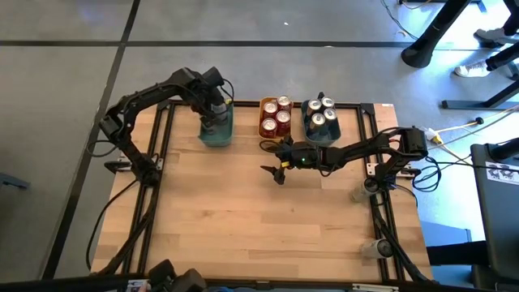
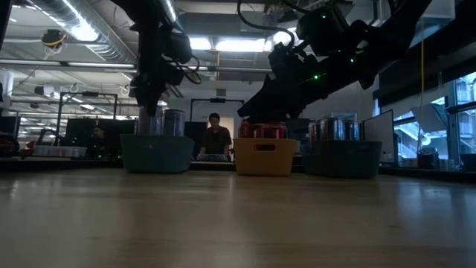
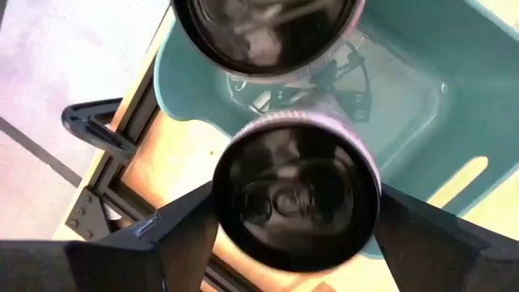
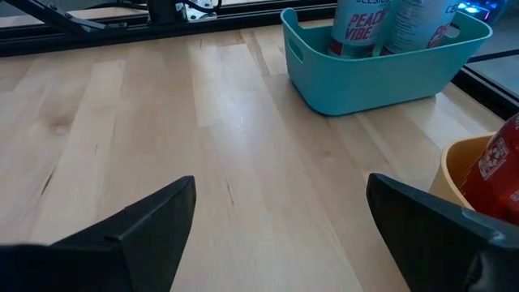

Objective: Sort soda cans
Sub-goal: Put the bottom left white pink soda can into the green bin, then put the top white pink soda can into the green bin

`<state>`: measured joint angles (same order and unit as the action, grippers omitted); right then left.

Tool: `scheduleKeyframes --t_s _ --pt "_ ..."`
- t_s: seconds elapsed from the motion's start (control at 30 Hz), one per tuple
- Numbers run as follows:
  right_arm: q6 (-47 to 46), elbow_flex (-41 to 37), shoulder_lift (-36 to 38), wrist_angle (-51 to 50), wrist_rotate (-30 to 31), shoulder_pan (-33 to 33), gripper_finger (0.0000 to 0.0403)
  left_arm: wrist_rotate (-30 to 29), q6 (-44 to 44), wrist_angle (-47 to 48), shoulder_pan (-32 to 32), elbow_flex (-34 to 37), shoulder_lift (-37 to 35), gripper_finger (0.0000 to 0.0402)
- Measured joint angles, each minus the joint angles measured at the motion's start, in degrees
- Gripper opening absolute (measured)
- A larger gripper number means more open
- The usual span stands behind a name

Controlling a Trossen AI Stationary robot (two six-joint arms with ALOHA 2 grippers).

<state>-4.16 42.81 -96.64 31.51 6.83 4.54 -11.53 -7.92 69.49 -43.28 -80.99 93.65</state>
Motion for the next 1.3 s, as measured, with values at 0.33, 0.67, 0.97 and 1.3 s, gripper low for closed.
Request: scheduleKeyframes --t_s 0.33,0.67,0.97,1.3 --pt "-0.03 0.00 0.00 0.01 -0.02 0.00 0.0360 -0.23 -1.23 2.00 0.51 -3.34 0.00 0.0294" --pt "-0.02 0.00 0.00 -0.04 -0.02 0.00 0.0360 -0.72 0.74 6.85 1.88 -10.89 -0.77 0.0295" --pt "-0.02 0.00 0.00 0.01 -0.02 0.00 0.0360 0.02 6.11 4.80 8.33 -11.34 -11.00 0.0295" --pt "-3.15 0.31 0.00 -0.42 -0.42 0.00 0.0360 0.31 11.16 -9.68 21.59 -1.51 -28.04 0.0295"
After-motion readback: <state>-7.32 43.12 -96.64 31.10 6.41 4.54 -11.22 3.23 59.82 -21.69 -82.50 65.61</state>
